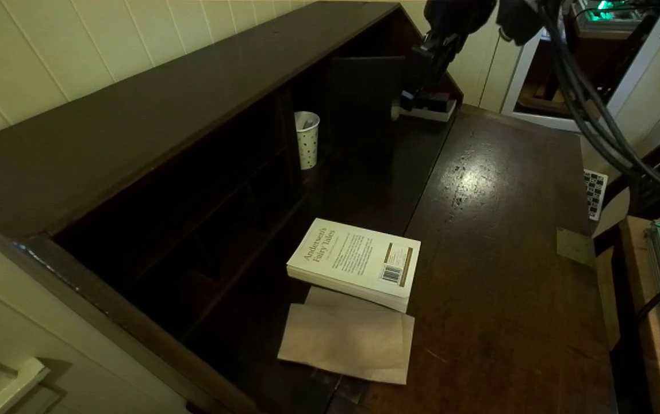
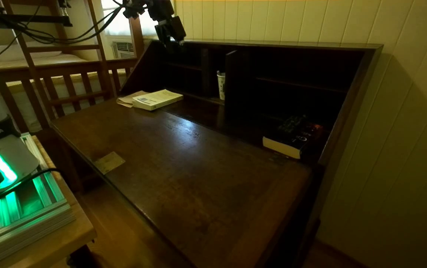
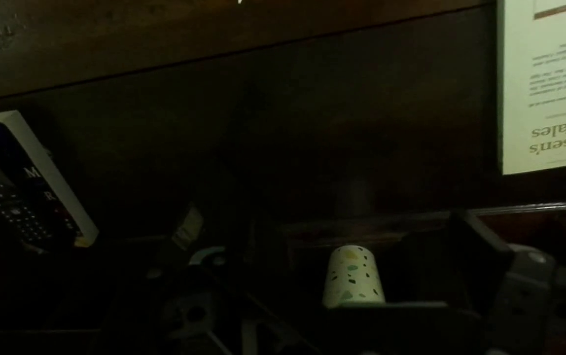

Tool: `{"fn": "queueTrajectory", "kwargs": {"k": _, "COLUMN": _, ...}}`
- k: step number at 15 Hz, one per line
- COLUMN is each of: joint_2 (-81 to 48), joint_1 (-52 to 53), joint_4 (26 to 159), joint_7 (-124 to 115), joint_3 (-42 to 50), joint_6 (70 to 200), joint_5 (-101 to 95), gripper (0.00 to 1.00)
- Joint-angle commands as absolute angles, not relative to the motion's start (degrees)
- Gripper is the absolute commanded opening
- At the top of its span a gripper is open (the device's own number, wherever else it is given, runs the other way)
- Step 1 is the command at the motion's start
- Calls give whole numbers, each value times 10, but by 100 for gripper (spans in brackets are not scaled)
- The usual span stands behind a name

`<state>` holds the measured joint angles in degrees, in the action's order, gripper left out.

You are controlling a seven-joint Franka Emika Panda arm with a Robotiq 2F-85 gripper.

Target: Remove the marker from the paper cup, put it on the table and close the door of time middle compartment

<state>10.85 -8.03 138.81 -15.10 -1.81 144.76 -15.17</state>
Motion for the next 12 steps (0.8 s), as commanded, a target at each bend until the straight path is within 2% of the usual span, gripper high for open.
{"fn": "queueTrajectory", "kwargs": {"k": 1, "joint_2": 94, "joint_1": -76, "joint_4": 1384, "joint_7": -154, "joint_3": -6, "joint_6": 1461, "joint_5": -156, "gripper": 100}}
{"fn": "queueTrajectory", "kwargs": {"k": 9, "joint_2": 87, "joint_1": -73, "joint_4": 1382, "joint_7": -153, "joint_3": -3, "joint_6": 1465, "joint_5": -156, "gripper": 100}}
{"fn": "queueTrajectory", "kwargs": {"k": 12, "joint_2": 81, "joint_1": -81, "joint_4": 1387, "joint_7": -196, "joint_3": -8, "joint_6": 1507, "joint_5": -193, "gripper": 100}}
